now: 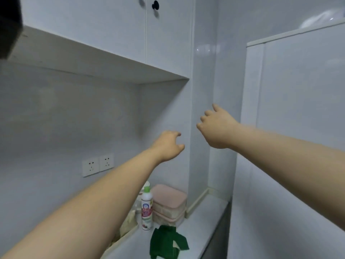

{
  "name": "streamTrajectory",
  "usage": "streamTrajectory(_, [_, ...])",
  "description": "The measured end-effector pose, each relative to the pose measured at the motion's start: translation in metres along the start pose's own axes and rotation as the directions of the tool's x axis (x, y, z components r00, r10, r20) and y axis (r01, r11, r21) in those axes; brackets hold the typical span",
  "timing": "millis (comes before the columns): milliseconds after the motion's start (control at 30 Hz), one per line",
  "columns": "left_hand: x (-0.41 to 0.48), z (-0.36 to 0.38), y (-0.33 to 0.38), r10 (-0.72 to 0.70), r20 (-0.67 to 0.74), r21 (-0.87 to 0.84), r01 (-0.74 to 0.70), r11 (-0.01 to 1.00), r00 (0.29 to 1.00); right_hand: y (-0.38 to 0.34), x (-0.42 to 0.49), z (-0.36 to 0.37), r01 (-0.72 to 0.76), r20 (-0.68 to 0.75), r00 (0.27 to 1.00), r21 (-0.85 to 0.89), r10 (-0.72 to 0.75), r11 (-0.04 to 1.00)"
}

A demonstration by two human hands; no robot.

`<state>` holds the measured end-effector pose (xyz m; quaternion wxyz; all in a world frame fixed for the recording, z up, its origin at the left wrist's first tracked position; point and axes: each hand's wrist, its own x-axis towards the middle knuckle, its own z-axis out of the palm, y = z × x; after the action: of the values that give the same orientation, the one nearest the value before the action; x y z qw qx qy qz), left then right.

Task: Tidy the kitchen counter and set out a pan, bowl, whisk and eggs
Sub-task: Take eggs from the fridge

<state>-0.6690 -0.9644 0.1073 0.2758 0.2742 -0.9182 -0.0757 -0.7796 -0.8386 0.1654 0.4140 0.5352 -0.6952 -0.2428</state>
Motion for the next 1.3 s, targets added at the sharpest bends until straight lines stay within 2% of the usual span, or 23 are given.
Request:
streamTrajectory(67, [-0.006,0.034,0.011,-0.052,0.187,-0.252,0.099,0.963,0.981,0.001,-0.019,0.013,-0.001,0.074,0.997,-0.063,0.006,0.998])
streamTrajectory(167, [-0.022,0.085,0.036,0.015,0.41,-0.549,0.234,0.802,0.912,0.0,-0.046,0.032,0.035,0.097,0.995,-0.159,-0.019,0.987])
streamTrajectory(300, [-0.05,0.128,0.069,0.175,0.594,-0.685,0.38,0.622,0.785,-0.003,-0.06,0.056,0.138,0.025,0.99,-0.189,-0.136,0.972])
streamTrajectory(367, [-0.061,0.144,0.079,0.197,0.594,-0.729,0.419,0.541,0.78,-0.003,-0.062,0.064,0.16,-0.037,0.985,-0.185,-0.169,0.97])
streamTrajectory(433, [-0.071,0.157,0.085,0.158,0.553,-0.777,0.437,0.454,0.818,-0.003,-0.063,0.068,0.175,-0.059,0.981,-0.153,-0.186,0.973])
streamTrajectory(533, [-0.08,0.17,0.088,0.076,0.444,-0.838,0.384,0.387,0.893,-0.007,-0.061,0.067,0.14,-0.122,0.979,-0.193,-0.166,0.971])
streamTrajectory(700, [-0.089,0.19,0.089,0.016,0.397,-0.894,0.383,0.233,0.918,-0.011,-0.059,0.068,0.118,-0.242,0.959,-0.127,-0.146,0.985])
streamTrajectory(967, [-0.11,0.194,0.082,-0.054,0.375,-0.906,0.378,0.192,0.925,-0.024,-0.066,0.052,0.07,-0.299,0.948,-0.134,-0.107,0.988])
streamTrajectory(1167, [-0.151,0.175,0.076,-0.081,0.358,-0.902,0.367,0.227,0.93,-0.041,-0.088,0.02,0.058,-0.381,0.919,-0.13,-0.104,0.99])
streamTrajectory(1300, [-0.189,0.159,0.073,-0.087,0.298,-0.907,0.31,0.285,0.951,-0.057,-0.11,-0.015,0.044,-0.409,0.909,-0.107,-0.084,0.993])
